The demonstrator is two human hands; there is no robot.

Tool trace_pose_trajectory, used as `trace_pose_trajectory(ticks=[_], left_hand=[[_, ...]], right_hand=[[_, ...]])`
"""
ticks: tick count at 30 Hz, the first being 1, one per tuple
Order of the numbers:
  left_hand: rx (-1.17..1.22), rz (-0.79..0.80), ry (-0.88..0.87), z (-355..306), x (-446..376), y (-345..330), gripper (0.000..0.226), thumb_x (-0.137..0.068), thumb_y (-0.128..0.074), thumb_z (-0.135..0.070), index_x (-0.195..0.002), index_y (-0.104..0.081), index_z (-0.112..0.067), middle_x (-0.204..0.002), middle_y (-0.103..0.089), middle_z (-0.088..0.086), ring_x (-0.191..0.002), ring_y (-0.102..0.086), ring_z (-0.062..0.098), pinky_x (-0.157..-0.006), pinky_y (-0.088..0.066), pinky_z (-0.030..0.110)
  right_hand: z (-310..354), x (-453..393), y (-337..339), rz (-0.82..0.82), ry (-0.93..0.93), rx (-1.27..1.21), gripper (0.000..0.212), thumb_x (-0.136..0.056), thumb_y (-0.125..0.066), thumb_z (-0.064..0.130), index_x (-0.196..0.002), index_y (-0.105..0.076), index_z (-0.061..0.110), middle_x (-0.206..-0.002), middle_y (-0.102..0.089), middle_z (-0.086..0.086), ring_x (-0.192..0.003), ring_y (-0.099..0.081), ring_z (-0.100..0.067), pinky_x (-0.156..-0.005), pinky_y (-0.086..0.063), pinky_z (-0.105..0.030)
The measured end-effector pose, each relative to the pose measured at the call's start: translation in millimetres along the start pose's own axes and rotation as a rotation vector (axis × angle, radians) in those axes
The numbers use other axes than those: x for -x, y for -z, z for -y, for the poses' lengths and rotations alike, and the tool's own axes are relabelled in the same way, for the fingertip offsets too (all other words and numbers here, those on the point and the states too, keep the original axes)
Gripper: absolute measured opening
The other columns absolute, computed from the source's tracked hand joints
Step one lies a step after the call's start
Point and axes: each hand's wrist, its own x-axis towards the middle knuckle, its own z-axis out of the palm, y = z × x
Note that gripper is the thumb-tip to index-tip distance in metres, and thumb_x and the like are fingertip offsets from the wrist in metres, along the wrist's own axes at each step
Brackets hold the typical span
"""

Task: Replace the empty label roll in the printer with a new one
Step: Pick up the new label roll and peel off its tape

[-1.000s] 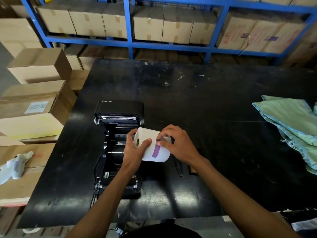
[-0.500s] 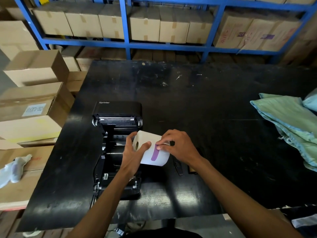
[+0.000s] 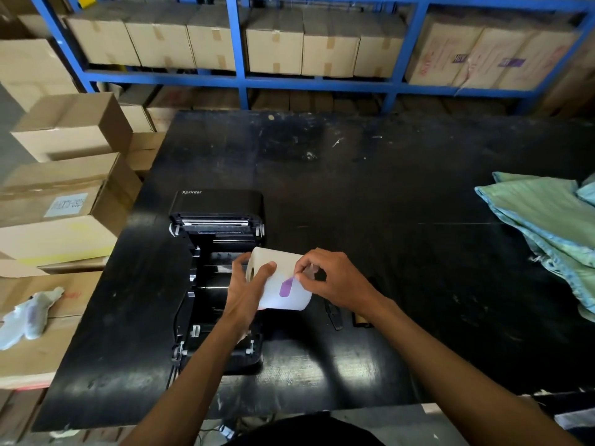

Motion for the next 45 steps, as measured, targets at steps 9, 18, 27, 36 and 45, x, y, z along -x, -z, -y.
trace_pose_trajectory(ticks=[9,18,27,36,45], left_hand=[[-0.002,-0.019,0.01,4.1,-1.7,-3.7,0.064,-0.067,-0.07,-0.058,-0.122,-0.043,-0.037,-0.114,-0.067,0.013,-0.096,-0.071,0.031,-0.073,-0.062,0.044],[0.006,-0.105,0.038,8.6,-0.9,1.8,0.071,-0.069,-0.072,-0.055,-0.13,-0.04,-0.034,-0.119,-0.06,0.013,-0.101,-0.066,0.032,-0.069,-0.062,0.043],[-0.038,-0.138,-0.004,14.6,6.0,16.8,0.069,-0.064,-0.071,-0.062,-0.124,-0.042,-0.043,-0.117,-0.061,0.008,-0.099,-0.067,0.027,-0.06,-0.058,0.029],[-0.116,-0.122,-0.032,18.2,13.4,21.3,0.079,-0.064,-0.069,-0.063,-0.133,-0.038,-0.04,-0.121,-0.057,0.003,-0.1,-0.066,0.02,-0.062,-0.058,0.025],[-0.144,-0.101,-0.016,16.9,21.0,14.0,0.075,-0.066,-0.066,-0.063,-0.133,-0.038,-0.043,-0.122,-0.055,0.005,-0.102,-0.064,0.022,-0.065,-0.057,0.025]], right_hand=[[-8.5,7.9,-1.9,-0.104,0.083,-0.119,0.008,-0.071,-0.072,-0.001,-0.077,-0.072,0.005,-0.072,-0.072,0.001,-0.062,-0.064,-0.009,-0.061,-0.056,-0.026],[-41.9,8.9,18.1,-0.158,-0.106,-0.265,0.01,-0.073,-0.076,-0.001,-0.079,-0.073,0.007,-0.076,-0.073,-0.002,-0.069,-0.068,-0.021,-0.066,-0.057,-0.031],[-127.2,-7.5,-6.7,-0.146,-0.481,-0.275,0.018,-0.073,-0.08,-0.002,-0.079,-0.075,0.014,-0.075,-0.073,0.0,-0.068,-0.067,-0.007,-0.071,-0.053,-0.024],[-151.0,-31.8,-54.2,0.269,-0.397,-0.01,0.012,-0.075,-0.077,0.0,-0.085,-0.078,0.006,-0.087,-0.077,-0.012,-0.081,-0.07,-0.017,-0.076,-0.052,-0.028],[-152.3,-33.4,-74.9,0.411,-0.314,0.087,0.012,-0.079,-0.074,0.004,-0.085,-0.078,0.013,-0.089,-0.077,-0.002,-0.084,-0.069,-0.013,-0.078,-0.05,-0.024]])
